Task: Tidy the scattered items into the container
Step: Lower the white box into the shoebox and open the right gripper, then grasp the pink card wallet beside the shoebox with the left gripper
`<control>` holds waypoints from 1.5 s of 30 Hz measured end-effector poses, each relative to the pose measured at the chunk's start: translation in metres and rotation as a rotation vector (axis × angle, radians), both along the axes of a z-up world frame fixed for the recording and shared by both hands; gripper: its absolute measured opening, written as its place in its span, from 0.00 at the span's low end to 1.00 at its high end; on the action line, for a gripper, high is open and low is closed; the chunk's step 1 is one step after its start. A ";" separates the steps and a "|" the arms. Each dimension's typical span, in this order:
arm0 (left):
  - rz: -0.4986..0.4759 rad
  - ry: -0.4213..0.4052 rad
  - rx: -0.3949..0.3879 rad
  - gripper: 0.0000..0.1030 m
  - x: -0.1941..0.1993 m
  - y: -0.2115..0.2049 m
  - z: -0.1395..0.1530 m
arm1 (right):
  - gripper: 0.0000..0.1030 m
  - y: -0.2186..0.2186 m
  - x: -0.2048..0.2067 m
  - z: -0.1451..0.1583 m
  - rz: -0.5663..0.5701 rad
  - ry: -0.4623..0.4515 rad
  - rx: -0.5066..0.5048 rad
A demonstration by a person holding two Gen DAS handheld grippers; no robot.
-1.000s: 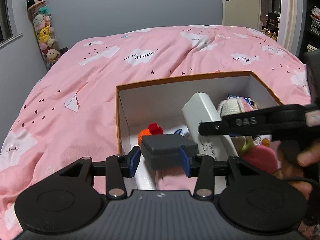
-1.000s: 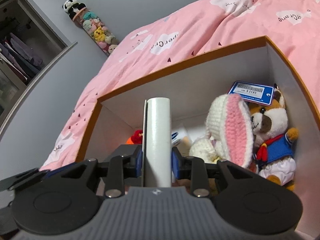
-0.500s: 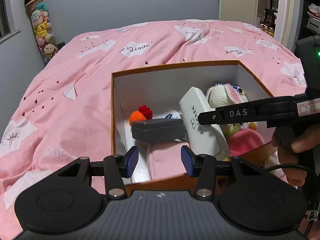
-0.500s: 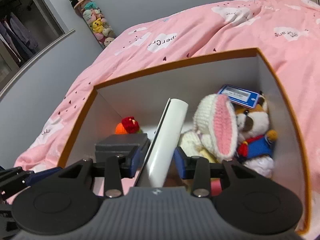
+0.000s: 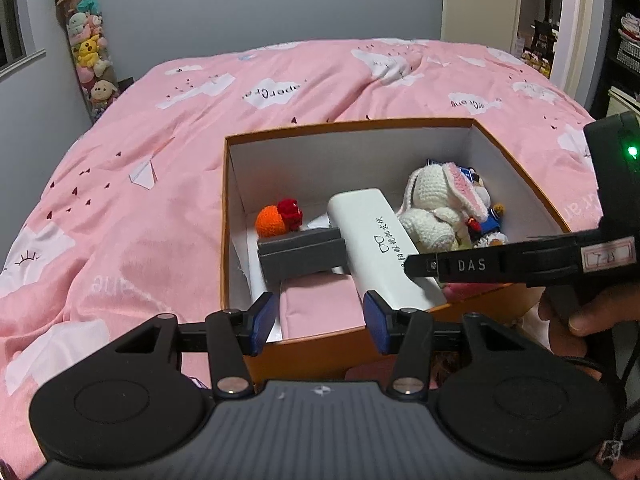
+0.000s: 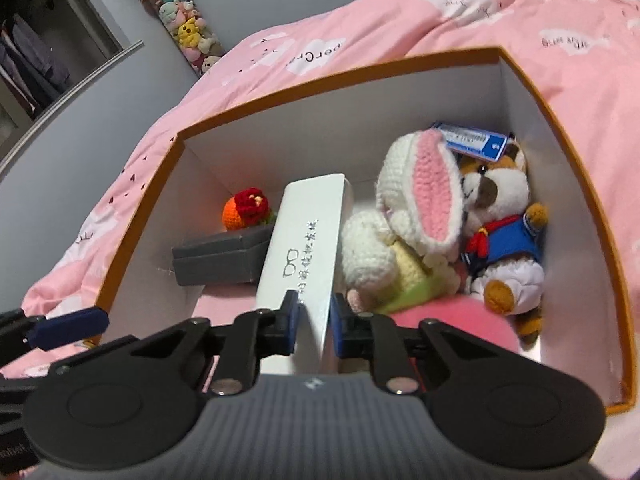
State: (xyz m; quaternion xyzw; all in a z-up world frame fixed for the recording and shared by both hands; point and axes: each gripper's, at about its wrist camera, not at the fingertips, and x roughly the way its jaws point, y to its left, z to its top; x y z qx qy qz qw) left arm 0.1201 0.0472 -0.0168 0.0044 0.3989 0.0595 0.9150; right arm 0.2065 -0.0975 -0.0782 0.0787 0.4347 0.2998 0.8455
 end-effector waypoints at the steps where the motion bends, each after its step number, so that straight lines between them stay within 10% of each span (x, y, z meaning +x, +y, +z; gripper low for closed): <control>1: 0.000 -0.002 -0.001 0.56 -0.001 0.000 0.001 | 0.19 0.000 -0.002 0.003 0.000 -0.008 0.002; 24: -0.067 -0.035 -0.078 0.63 -0.051 -0.021 0.033 | 0.41 -0.072 -0.112 0.085 0.040 -0.259 0.039; 45: -0.099 0.137 -0.130 0.63 -0.061 -0.025 -0.019 | 0.52 -0.109 -0.113 0.026 -0.047 -0.105 -0.108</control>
